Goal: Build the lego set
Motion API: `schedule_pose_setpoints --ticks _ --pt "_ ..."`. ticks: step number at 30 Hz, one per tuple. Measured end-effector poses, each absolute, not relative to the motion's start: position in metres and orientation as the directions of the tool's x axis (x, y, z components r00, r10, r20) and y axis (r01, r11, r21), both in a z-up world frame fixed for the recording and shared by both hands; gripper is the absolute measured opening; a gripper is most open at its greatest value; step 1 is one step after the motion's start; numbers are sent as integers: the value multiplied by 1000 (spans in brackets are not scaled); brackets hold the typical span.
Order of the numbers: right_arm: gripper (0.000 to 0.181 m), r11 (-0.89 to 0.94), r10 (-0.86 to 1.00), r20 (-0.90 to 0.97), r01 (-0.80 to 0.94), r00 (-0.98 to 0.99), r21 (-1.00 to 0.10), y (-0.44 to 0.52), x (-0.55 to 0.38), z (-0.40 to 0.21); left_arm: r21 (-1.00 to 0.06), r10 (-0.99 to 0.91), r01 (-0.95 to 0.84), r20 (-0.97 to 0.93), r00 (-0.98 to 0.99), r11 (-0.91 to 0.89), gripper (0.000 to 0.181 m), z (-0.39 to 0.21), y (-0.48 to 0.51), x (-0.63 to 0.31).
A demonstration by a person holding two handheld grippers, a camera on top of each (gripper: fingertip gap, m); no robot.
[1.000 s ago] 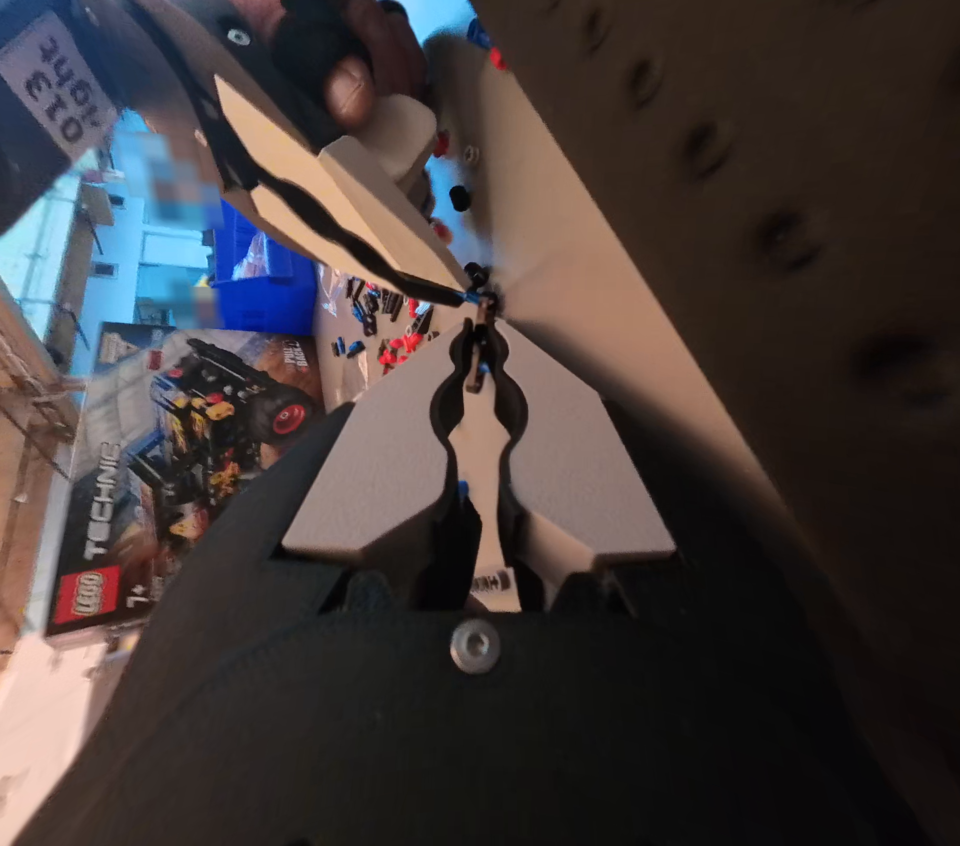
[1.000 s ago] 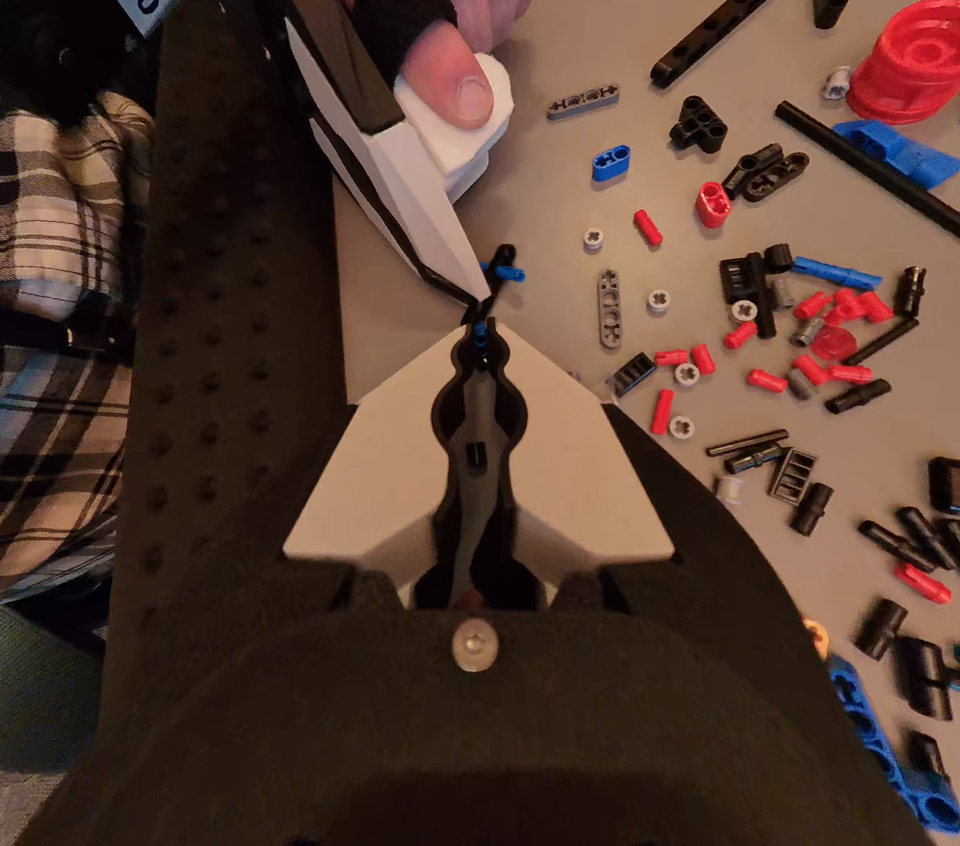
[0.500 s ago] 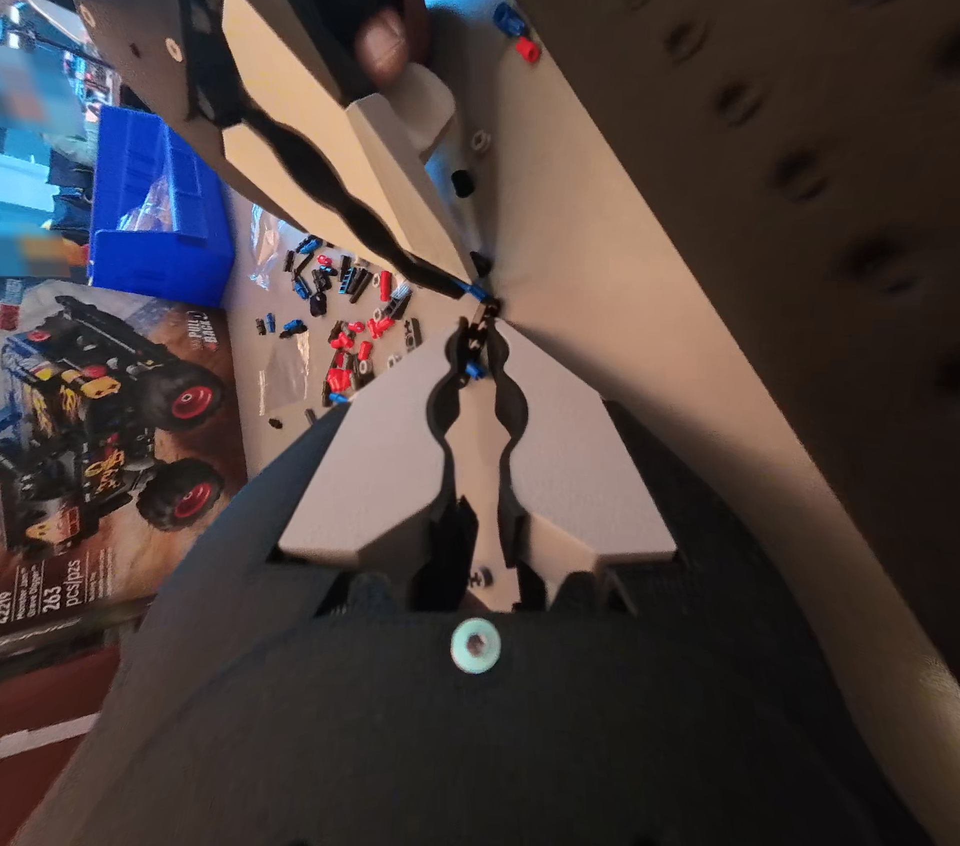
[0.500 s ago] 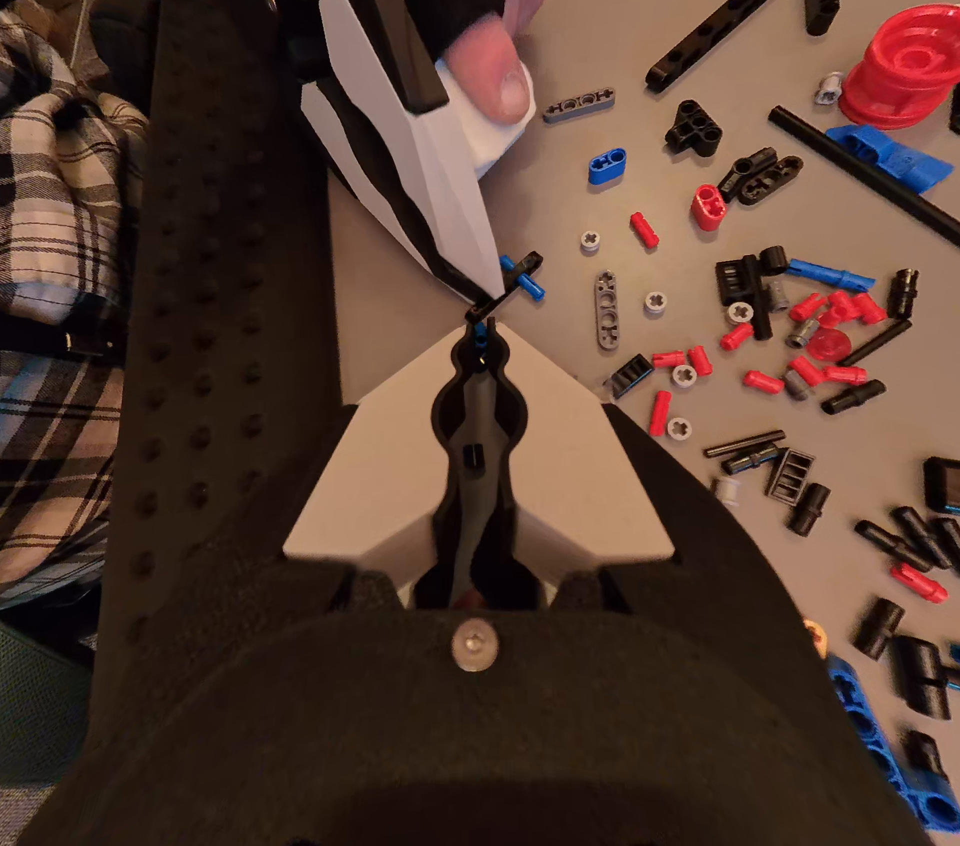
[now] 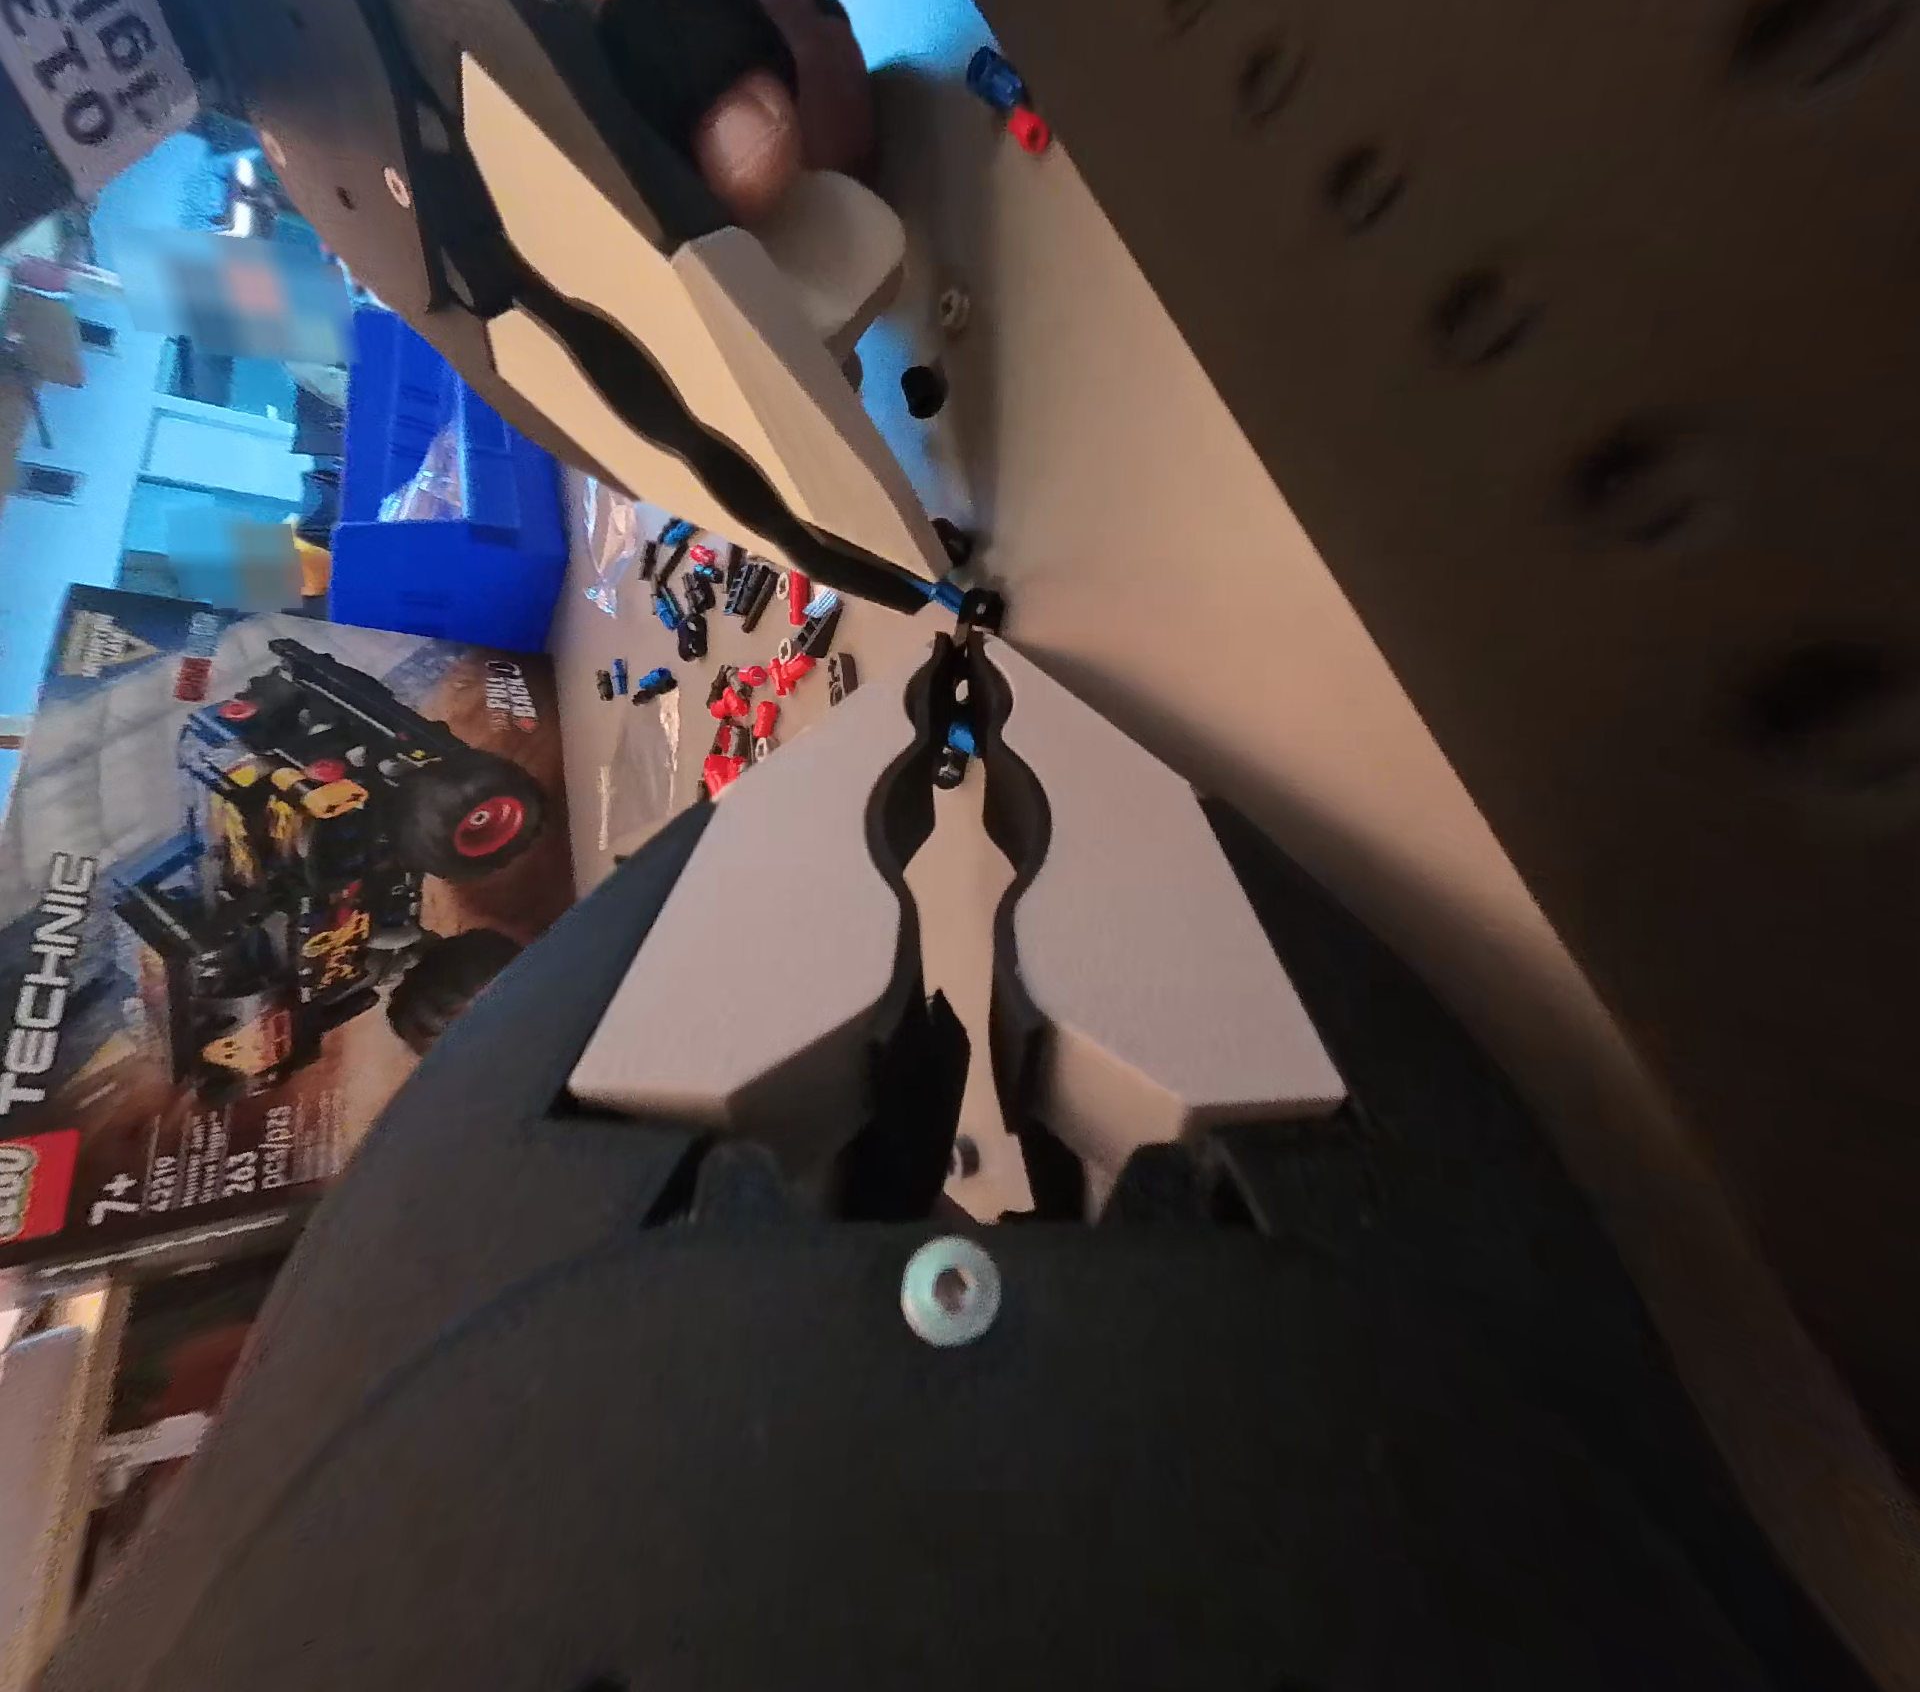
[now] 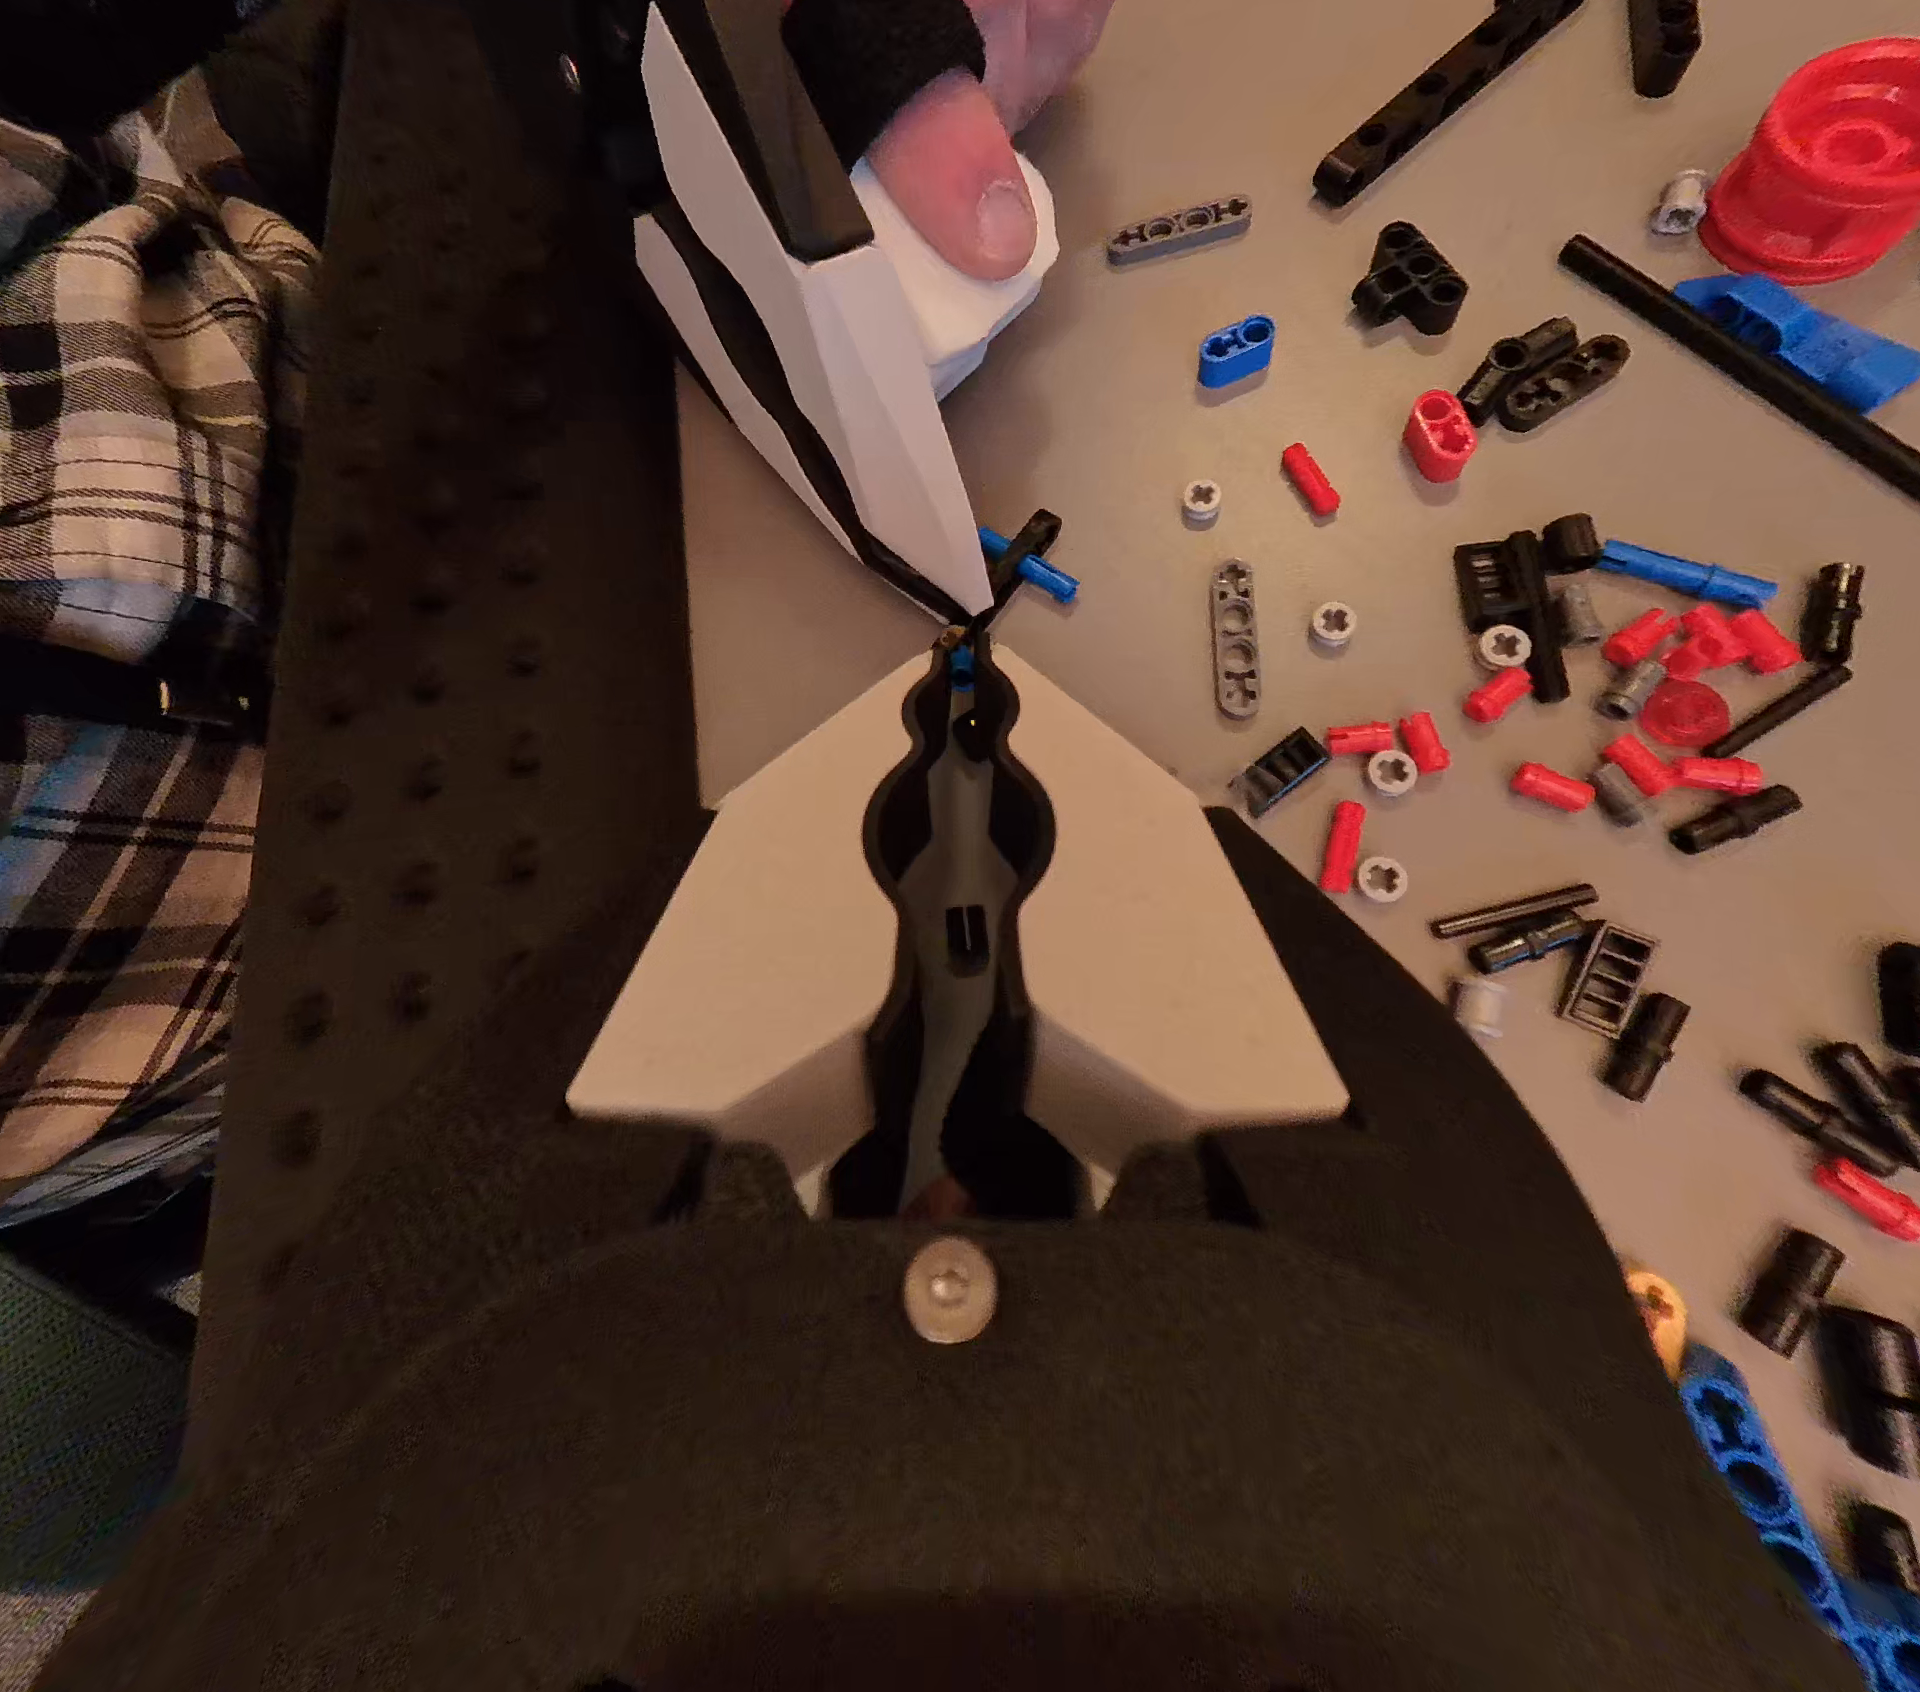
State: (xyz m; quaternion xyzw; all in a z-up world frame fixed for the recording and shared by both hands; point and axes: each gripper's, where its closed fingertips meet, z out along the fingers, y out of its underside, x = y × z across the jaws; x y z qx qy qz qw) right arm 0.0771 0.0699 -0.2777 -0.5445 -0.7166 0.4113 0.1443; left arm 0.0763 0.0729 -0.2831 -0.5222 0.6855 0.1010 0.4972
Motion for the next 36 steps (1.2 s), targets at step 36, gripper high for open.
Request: schedule_pose_setpoints --ticks 36 --pt "1 -416 837 -446 161 -317 -895 75 49 -166 -854 -600 -449 -510 617 263 0 -181 77 49"
